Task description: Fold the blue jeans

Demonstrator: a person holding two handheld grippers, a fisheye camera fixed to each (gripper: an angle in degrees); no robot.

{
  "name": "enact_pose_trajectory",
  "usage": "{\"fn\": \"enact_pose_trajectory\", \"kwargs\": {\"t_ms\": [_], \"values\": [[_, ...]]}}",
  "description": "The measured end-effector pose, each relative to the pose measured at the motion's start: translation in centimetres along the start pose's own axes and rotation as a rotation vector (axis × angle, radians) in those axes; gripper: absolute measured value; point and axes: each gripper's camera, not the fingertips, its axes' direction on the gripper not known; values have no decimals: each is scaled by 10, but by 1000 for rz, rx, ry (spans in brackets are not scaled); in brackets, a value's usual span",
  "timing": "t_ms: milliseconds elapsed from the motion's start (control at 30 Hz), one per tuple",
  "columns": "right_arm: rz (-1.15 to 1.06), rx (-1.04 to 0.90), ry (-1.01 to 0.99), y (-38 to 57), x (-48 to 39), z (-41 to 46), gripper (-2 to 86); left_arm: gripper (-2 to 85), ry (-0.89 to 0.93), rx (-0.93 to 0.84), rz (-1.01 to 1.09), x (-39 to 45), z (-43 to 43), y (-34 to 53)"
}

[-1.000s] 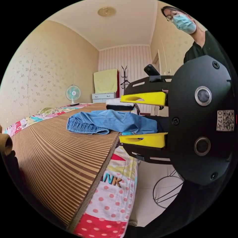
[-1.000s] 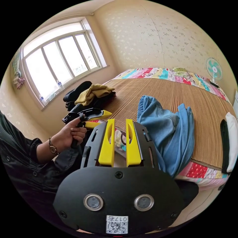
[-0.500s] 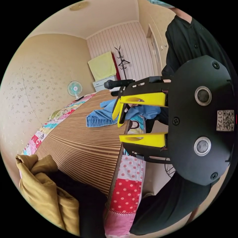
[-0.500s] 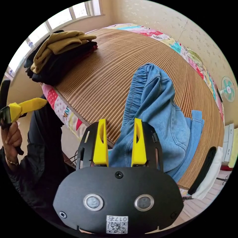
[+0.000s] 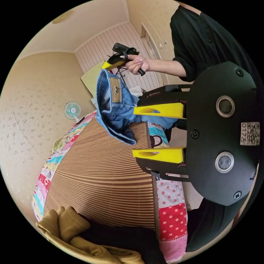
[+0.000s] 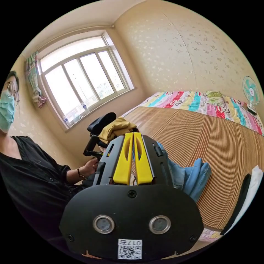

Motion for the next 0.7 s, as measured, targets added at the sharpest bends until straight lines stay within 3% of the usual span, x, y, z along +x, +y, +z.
{"fn": "enact_pose_trajectory", "kwargs": {"t_ms": [167,333,467,600,700], "values": [[-5,142,-224,6,17,-65,2,213,43,-82,200,19,20,3],[-36,256,-440,18,26,-122,2,221,-50,22,320,38,-2,36],[-100,330,-573,22,22,-163,2,134,62,207,321,37,-37,47],[-147,404,-573,23,16,-215,1,40,196,193,390,62,-48,16],[-140,467,-574,22,19,-262,1,33,265,317,422,81,-100,-4]]}}
